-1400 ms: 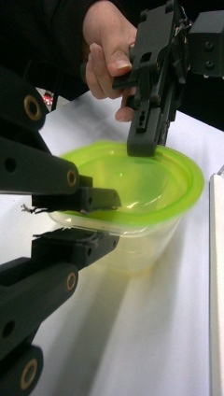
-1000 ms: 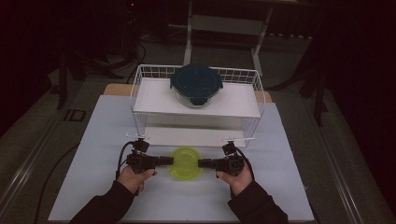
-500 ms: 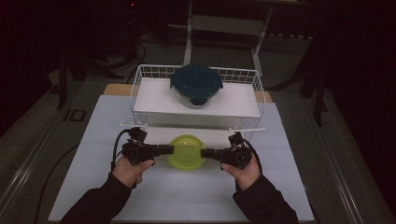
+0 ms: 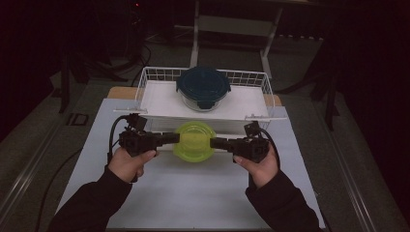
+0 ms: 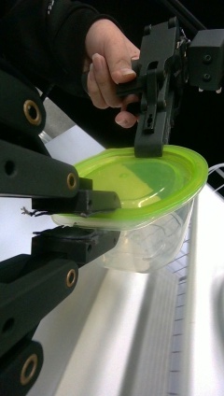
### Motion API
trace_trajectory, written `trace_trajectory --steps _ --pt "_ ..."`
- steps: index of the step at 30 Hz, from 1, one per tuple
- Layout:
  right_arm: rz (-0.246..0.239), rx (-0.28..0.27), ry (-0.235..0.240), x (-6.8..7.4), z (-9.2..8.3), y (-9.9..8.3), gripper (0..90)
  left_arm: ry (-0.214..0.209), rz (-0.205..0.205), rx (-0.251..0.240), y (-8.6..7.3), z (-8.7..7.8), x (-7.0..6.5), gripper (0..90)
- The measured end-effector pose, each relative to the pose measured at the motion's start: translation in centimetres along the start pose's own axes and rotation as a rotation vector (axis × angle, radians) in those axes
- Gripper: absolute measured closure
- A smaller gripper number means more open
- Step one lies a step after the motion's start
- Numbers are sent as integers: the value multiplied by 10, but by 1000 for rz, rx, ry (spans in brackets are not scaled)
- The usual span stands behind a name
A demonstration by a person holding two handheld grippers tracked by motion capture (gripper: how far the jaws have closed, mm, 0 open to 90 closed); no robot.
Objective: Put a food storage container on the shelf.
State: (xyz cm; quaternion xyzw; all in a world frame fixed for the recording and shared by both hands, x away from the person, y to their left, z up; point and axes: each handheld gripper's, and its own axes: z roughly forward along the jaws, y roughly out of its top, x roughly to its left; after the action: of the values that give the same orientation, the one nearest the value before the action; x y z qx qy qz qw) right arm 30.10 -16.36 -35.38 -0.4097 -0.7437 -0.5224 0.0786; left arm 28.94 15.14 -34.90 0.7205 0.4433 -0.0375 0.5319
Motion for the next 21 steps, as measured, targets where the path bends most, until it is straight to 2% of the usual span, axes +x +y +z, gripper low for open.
trace_trajectory --steps 9,17,21 --pt "-44 -53 -7 16 -15 33 820 15 45 -48 35 -12 -17 801" --pt "-73 -95 -18 22 -25 65 819 56 93 -83 70 -18 -31 802" --pt "-78 -108 -13 21 -28 81 819 60 102 -90 87 -19 -33 801"
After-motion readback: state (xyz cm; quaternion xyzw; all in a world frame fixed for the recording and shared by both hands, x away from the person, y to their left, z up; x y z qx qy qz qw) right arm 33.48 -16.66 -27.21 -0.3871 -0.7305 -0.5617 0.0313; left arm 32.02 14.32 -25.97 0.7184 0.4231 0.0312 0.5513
